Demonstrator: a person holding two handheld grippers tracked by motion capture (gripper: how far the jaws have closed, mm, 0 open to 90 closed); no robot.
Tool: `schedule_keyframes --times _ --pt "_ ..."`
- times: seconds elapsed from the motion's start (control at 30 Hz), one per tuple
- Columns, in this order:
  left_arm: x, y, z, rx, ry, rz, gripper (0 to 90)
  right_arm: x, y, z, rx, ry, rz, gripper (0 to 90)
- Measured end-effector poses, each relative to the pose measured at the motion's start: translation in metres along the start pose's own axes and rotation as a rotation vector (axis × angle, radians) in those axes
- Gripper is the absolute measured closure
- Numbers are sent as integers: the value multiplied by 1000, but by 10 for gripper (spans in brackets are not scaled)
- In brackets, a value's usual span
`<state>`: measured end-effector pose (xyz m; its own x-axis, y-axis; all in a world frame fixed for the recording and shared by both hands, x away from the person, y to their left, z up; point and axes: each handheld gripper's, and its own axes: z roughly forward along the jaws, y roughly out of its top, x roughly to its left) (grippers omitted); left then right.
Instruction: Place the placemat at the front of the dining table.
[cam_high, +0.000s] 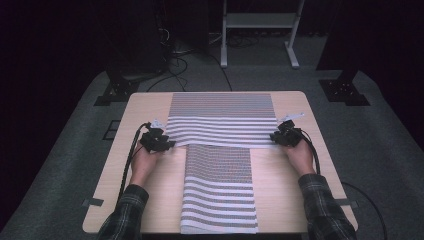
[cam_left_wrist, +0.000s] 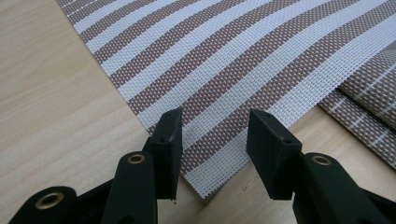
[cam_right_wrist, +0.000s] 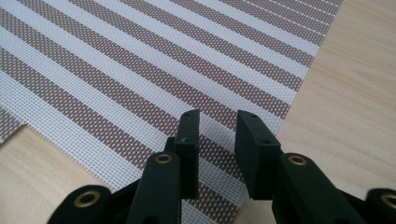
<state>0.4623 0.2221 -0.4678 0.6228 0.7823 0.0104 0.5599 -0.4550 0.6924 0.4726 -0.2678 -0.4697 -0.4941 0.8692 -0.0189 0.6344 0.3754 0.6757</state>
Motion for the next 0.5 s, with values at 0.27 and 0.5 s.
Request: schedule_keyframes --times 0.27,0.5 --pt "7 11 7 32 11 -9 555 -4 8 8 2 -13 20 699" --pt "13 15 11 37 32 -28 537 -6 14 13 -1 -43 18 699"
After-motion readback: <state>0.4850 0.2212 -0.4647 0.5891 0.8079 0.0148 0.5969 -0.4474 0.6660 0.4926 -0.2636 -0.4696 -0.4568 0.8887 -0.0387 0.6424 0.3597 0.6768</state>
